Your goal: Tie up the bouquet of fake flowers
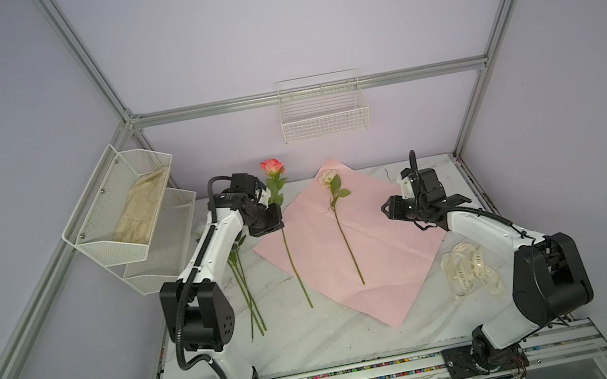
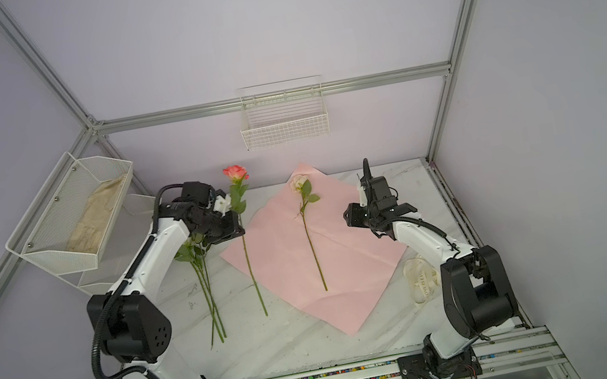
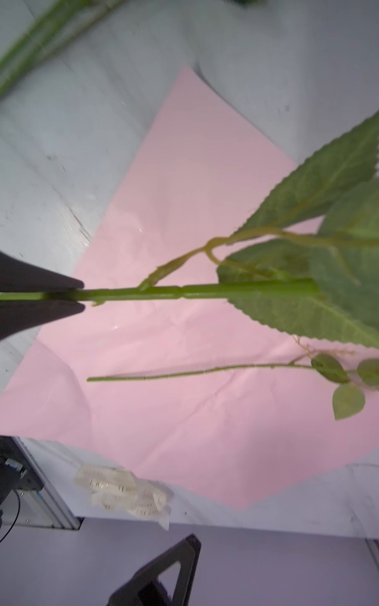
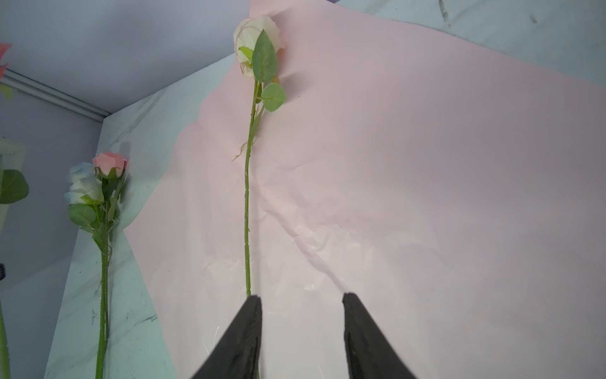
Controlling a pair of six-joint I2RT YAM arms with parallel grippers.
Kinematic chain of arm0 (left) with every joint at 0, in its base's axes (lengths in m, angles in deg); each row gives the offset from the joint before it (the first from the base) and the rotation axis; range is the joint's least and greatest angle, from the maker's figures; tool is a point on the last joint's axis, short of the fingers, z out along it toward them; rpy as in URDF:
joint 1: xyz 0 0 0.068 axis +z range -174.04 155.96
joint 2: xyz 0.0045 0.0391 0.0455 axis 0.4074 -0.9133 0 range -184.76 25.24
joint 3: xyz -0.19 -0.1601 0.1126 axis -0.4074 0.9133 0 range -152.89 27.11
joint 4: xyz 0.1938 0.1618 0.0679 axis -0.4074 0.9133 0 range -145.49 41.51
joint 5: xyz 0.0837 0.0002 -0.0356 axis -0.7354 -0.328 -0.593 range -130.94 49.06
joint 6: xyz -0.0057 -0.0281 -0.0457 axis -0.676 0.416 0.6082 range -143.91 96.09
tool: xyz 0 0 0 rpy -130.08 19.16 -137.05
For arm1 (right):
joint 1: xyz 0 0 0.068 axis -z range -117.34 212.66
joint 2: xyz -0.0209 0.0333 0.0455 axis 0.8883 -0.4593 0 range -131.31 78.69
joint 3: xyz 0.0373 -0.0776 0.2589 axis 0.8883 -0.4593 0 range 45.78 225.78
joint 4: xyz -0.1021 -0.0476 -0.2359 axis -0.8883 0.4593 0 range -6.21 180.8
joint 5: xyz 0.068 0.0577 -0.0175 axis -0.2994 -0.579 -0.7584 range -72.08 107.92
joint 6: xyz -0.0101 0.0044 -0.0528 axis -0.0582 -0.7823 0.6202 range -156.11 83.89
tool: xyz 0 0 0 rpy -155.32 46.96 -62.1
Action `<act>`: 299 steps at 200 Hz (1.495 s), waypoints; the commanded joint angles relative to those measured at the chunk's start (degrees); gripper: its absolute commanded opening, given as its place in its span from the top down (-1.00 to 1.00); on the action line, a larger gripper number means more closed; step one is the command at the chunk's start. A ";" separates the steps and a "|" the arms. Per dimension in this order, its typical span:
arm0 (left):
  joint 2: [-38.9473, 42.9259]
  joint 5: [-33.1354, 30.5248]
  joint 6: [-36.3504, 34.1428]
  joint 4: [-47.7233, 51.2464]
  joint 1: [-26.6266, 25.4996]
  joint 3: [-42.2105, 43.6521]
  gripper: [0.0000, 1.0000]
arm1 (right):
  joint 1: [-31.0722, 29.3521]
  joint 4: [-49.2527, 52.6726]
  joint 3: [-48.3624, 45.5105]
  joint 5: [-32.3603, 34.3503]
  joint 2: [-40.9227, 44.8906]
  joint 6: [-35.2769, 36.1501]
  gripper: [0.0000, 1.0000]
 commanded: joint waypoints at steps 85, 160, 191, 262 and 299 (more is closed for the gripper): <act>-35.40 9.89 21.18 -19.03 -16.26 -37.69 1.00 | 0.98 -3.15 -5.42 -5.96 3.58 -4.09 0.13; -40.30 3.42 20.43 -20.26 -17.16 -38.35 1.00 | 0.98 -3.15 -5.56 -6.90 2.54 -3.87 0.12; -41.67 2.35 18.85 -18.99 -17.44 -38.74 1.00 | 0.93 -4.02 -6.31 -7.83 2.02 -4.57 0.12; -42.91 0.32 14.42 -13.09 -18.21 -42.63 0.71 | 0.96 -4.24 -6.59 -8.10 2.16 -5.10 0.12; -37.65 -0.79 12.78 -11.95 -18.12 -41.13 0.53 | 0.99 -3.57 -6.09 -7.76 2.34 -5.28 0.12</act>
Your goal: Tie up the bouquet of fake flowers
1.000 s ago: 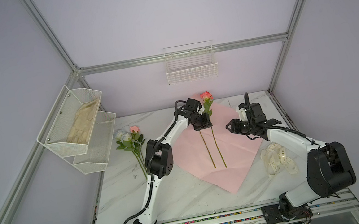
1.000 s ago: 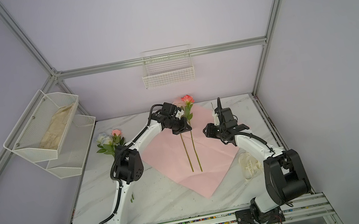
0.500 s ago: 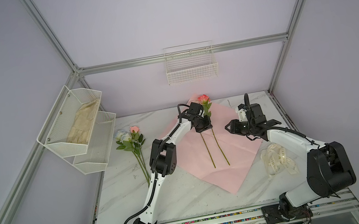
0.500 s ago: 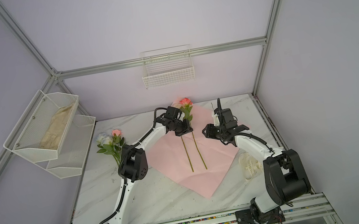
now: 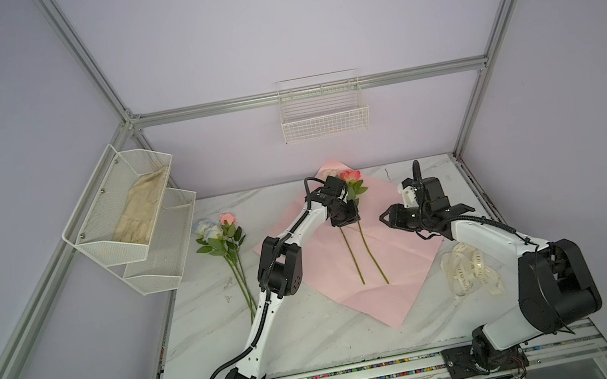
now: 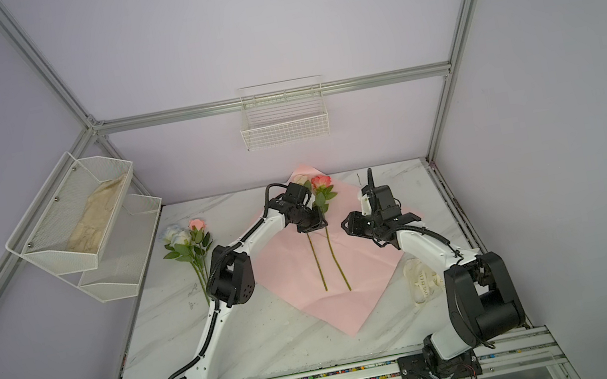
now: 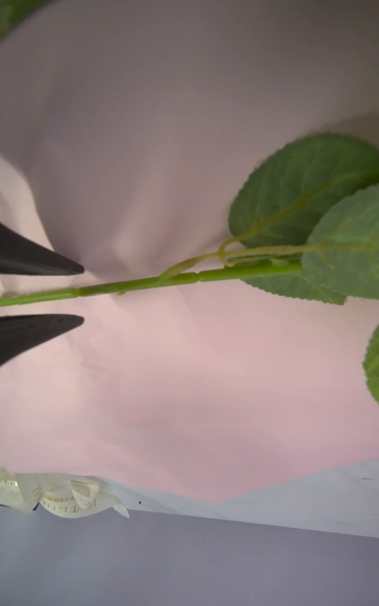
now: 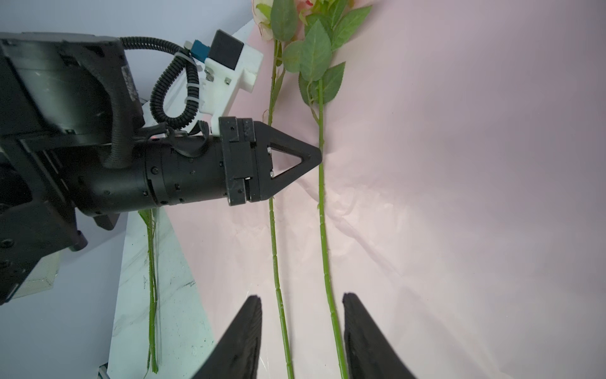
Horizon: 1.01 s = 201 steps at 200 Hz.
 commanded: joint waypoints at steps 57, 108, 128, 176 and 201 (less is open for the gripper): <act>32.59 -14.06 -10.69 2.00 1.53 20.83 0.25 | -0.04 -5.64 -0.24 -7.22 0.94 -0.16 0.08; 56.89 -22.87 -8.64 1.32 19.02 57.91 0.26 | -11.34 -7.57 4.98 -10.69 -5.18 4.60 -0.32; 60.22 -21.74 -8.79 1.73 26.75 64.85 0.23 | -15.44 -9.03 6.97 -8.64 -8.15 3.90 -0.37; 56.95 -20.92 -12.61 2.32 33.93 66.49 0.25 | -21.46 -11.04 11.05 -5.45 -14.07 2.31 -0.44; 52.00 -21.61 -14.53 2.34 34.15 62.52 0.33 | -22.45 -11.63 12.11 -5.64 -16.03 1.25 -0.44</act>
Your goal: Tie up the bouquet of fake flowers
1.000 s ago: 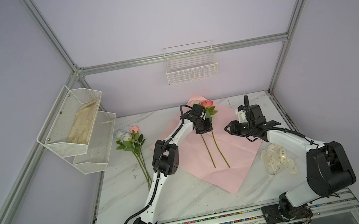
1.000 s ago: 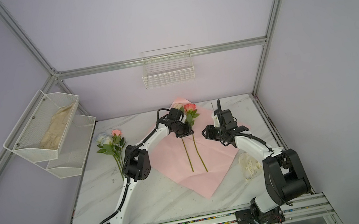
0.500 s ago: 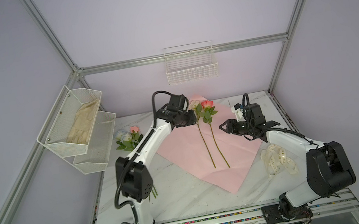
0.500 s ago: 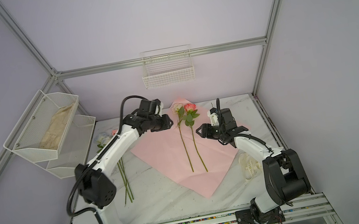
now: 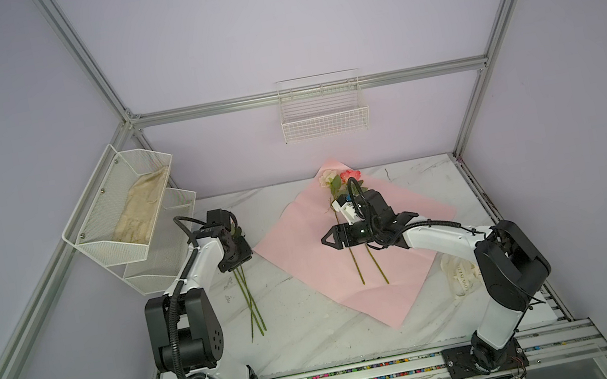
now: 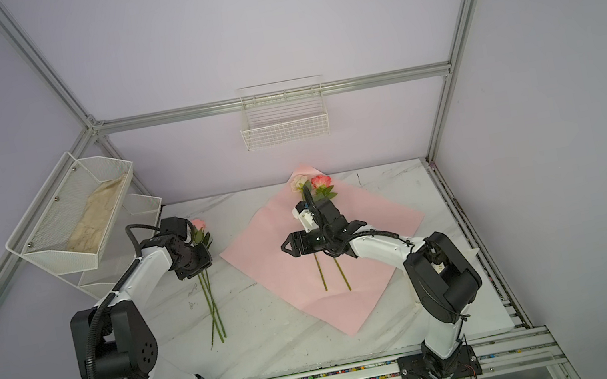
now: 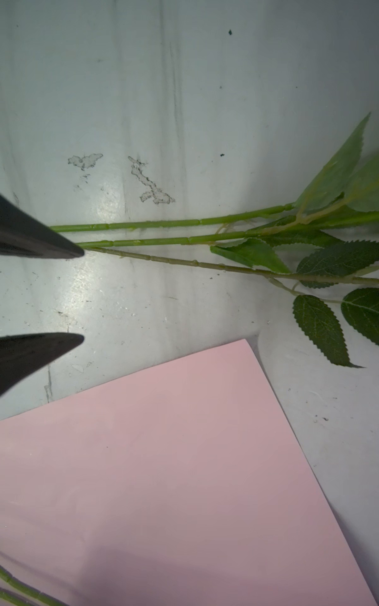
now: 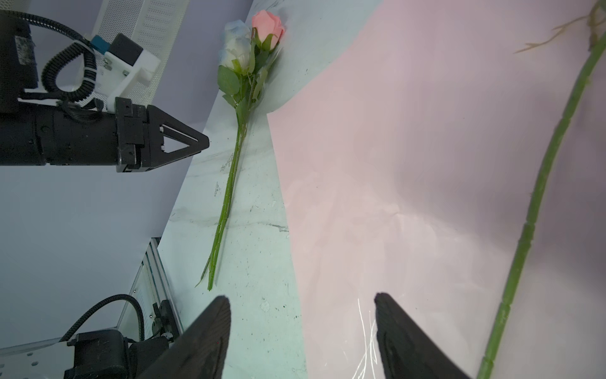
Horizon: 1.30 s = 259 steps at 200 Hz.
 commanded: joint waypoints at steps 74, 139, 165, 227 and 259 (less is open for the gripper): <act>-15.76 -4.31 -6.88 2.34 1.12 -13.52 0.38 | -0.97 -1.89 1.24 1.31 -1.89 -1.85 -0.45; -19.82 -4.80 -9.30 3.28 1.22 -14.70 0.40 | -0.97 -1.72 1.44 1.00 -3.20 -2.02 -0.45; -20.11 -1.54 -11.90 4.77 1.21 -15.28 0.61 | -0.96 0.22 1.87 2.73 -3.24 -1.25 -0.45; -12.94 7.03 -13.27 11.62 0.06 -16.54 0.91 | 0.01 3.76 -0.83 15.69 3.19 -0.79 -0.44; -7.29 15.49 -9.63 12.43 -0.85 -17.51 0.87 | 3.33 3.01 -4.72 20.11 10.02 -1.20 -0.44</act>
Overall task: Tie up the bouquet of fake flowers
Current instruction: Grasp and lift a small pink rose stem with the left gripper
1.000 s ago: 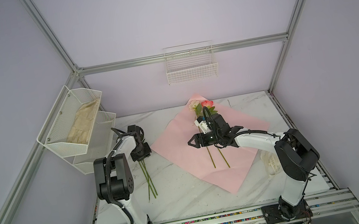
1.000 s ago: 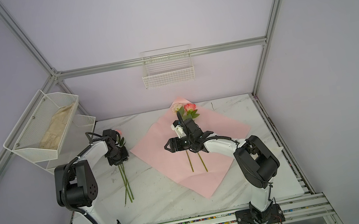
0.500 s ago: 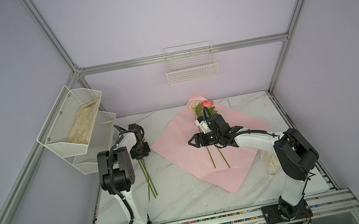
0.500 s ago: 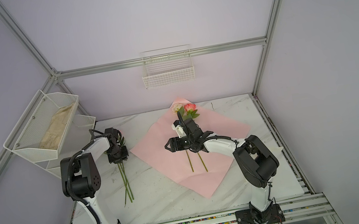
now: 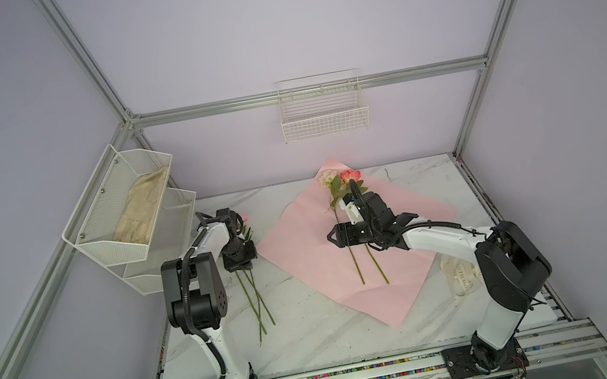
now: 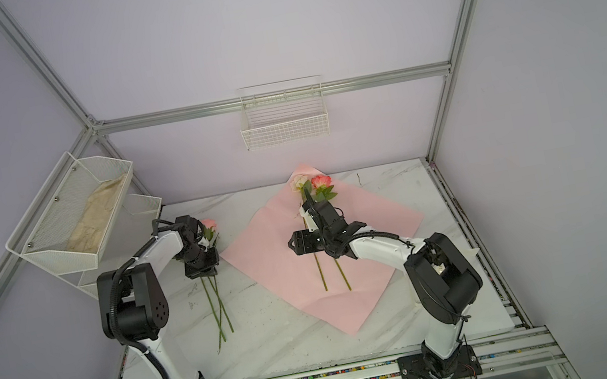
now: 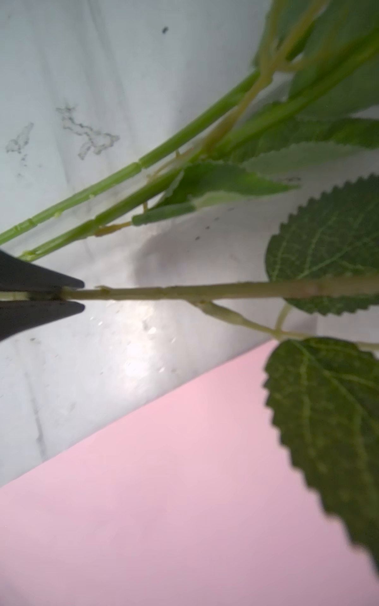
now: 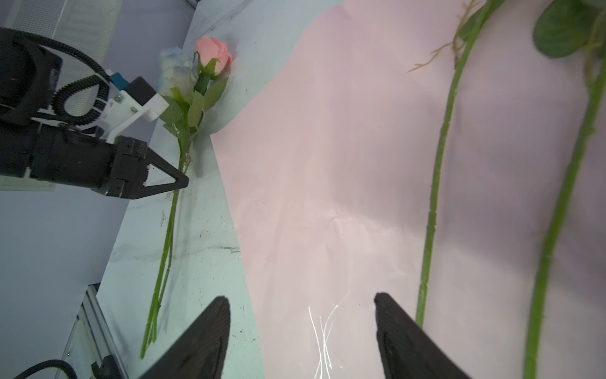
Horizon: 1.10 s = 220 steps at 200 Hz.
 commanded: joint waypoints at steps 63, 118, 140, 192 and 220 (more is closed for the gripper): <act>9.06 21.29 7.79 1.76 -6.29 -7.39 0.84 | 11.38 0.94 -7.84 7.27 16.67 -0.49 -0.44; 4.82 22.94 11.96 1.97 -14.96 -14.65 0.81 | 14.51 2.18 -9.31 8.09 20.83 0.23 -0.44; 6.35 17.96 11.95 0.69 -17.05 -12.99 0.89 | 14.59 2.93 -9.24 9.92 21.40 1.33 -0.44; 29.64 23.55 24.62 -22.23 -14.39 25.45 1.00 | 15.36 2.80 -9.72 8.33 20.22 2.01 -0.45; 42.13 22.70 40.31 -39.44 -9.81 44.40 1.00 | 15.67 2.17 -9.41 7.22 19.35 2.09 -0.45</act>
